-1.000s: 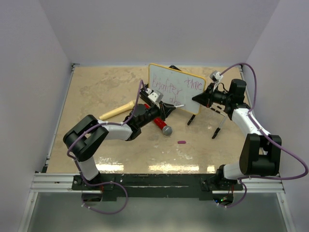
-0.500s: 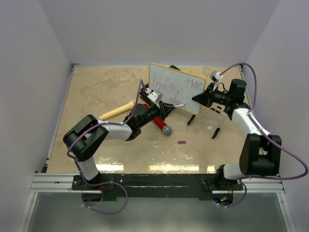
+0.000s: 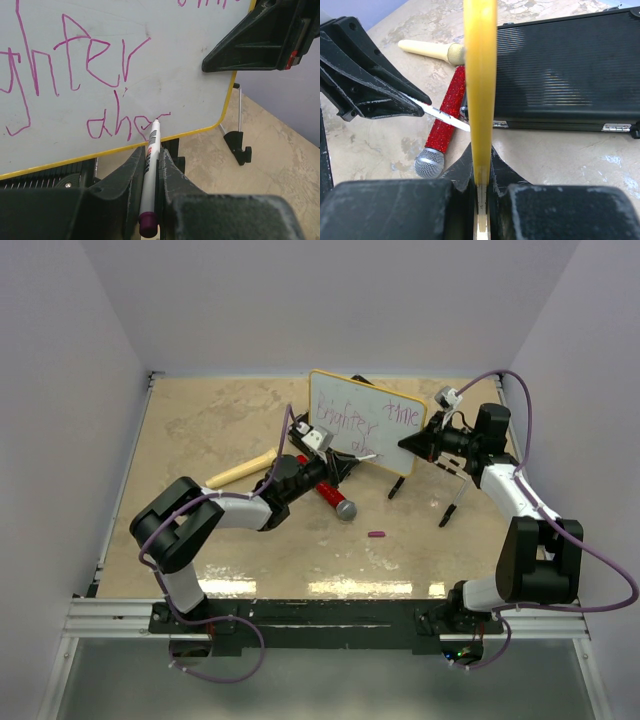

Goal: Write a sentence on the whiteboard
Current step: Write with the whiteboard marker without the cap on the whiteboard.

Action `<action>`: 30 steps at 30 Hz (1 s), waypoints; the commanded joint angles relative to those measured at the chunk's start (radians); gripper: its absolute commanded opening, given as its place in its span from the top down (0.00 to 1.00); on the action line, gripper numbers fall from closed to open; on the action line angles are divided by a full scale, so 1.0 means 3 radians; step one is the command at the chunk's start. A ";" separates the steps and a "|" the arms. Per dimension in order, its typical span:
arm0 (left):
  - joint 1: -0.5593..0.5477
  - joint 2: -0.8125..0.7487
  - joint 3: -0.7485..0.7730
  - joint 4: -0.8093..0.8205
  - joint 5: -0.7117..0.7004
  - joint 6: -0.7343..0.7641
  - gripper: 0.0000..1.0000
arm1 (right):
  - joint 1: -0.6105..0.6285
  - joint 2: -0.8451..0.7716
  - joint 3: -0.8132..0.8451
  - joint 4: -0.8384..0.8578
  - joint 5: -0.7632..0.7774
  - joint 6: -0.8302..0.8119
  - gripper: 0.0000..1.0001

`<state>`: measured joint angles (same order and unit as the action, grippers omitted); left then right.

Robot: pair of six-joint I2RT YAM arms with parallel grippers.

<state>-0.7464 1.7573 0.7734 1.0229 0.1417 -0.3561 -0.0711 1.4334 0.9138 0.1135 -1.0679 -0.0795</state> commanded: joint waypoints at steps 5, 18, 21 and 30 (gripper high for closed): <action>0.0044 -0.0069 -0.0047 0.0067 -0.0109 0.0062 1.00 | 0.0028 -0.0053 0.0007 0.0015 -0.0152 0.0015 1.00; 0.0044 0.0012 0.0014 -0.0035 0.0008 0.0026 1.00 | 0.0028 -0.0053 0.0001 0.0015 -0.0147 0.0015 1.00; 0.0033 0.0033 0.0024 -0.0035 0.0024 0.0011 1.00 | 0.0028 -0.0053 0.0001 0.0015 -0.0147 0.0015 1.00; 0.0013 0.0084 0.0076 -0.0061 0.0100 -0.0004 1.00 | 0.0027 -0.0058 0.0001 0.0015 -0.0147 0.0015 1.00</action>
<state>-0.7437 1.7607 0.7708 1.0050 0.1562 -0.3569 -0.0715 1.4330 0.9138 0.1135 -1.0668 -0.0799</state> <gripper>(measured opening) 0.165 0.056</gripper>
